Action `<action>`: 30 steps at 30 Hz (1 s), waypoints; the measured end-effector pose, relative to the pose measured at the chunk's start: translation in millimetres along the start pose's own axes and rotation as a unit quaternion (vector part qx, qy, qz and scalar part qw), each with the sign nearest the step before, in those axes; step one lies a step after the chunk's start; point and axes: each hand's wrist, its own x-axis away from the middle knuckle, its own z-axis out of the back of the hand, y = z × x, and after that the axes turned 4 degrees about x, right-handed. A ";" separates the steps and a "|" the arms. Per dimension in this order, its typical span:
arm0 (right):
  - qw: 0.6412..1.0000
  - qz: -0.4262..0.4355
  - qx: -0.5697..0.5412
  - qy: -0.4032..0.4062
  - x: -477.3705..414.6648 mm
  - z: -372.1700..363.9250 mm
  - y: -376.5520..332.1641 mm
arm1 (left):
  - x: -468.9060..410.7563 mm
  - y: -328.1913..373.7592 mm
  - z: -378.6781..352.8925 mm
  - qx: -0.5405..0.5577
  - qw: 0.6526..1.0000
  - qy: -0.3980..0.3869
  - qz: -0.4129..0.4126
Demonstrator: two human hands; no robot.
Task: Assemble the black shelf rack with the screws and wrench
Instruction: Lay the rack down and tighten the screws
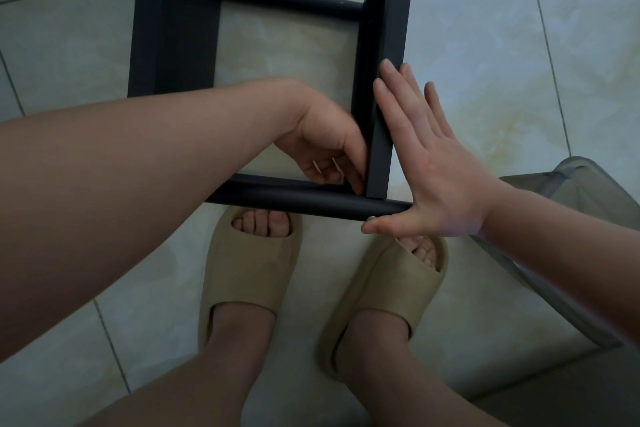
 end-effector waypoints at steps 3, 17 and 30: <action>1.000 -0.002 0.003 -0.001 -0.3 0.5 -0.3 | -3.3 0.3 -2.6 -0.004 1.000 0.007 -0.003; 1.000 -0.003 0.001 -0.005 0.1 1.9 -1.0 | -2.5 1.7 -4.1 0.017 1.000 -0.002 -0.017; 1.000 -0.001 -0.001 0.000 -0.2 0.3 -0.5 | -2.9 0.5 -3.4 -0.011 1.000 -0.011 0.020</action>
